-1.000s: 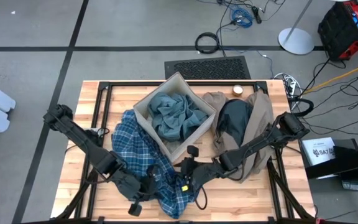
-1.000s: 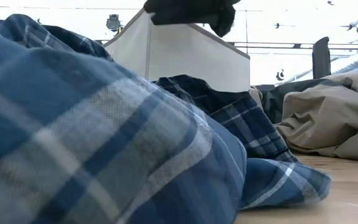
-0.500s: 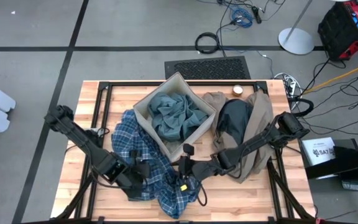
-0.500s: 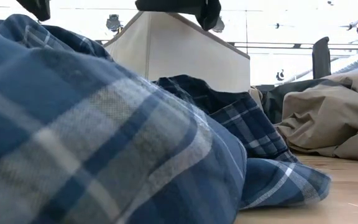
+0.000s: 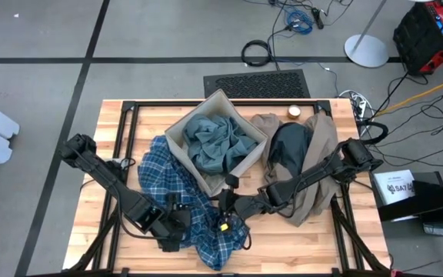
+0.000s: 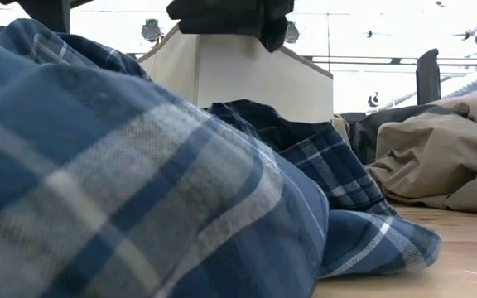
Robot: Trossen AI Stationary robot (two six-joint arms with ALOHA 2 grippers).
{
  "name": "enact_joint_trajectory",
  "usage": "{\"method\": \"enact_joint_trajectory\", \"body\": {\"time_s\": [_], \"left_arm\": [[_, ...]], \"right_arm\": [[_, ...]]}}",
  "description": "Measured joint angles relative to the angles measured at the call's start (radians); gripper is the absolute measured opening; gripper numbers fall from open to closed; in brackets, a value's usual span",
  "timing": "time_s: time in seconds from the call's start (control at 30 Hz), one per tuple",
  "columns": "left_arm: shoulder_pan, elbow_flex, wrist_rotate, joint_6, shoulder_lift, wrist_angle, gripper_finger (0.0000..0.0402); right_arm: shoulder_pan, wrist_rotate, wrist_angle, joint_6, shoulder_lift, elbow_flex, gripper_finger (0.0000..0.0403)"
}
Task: Sort clothes
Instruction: Put the blue polo shirt into the laundry organizer
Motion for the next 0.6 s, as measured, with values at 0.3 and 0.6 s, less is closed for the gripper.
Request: {"method": "enact_joint_trajectory", "body": {"time_s": [0.3,0.6], "left_arm": [[-0.006,0.0,-0.001,-0.025,0.038,-0.053,0.0247],[-0.005,0.0,-0.031,-0.024,0.135,-0.18,0.0235]], "right_arm": [[-0.006,0.085,0.1,0.032,0.067,0.0,0.0098],[0.017,0.295,-0.001,0.08,0.069,0.0,0.0098]]}}
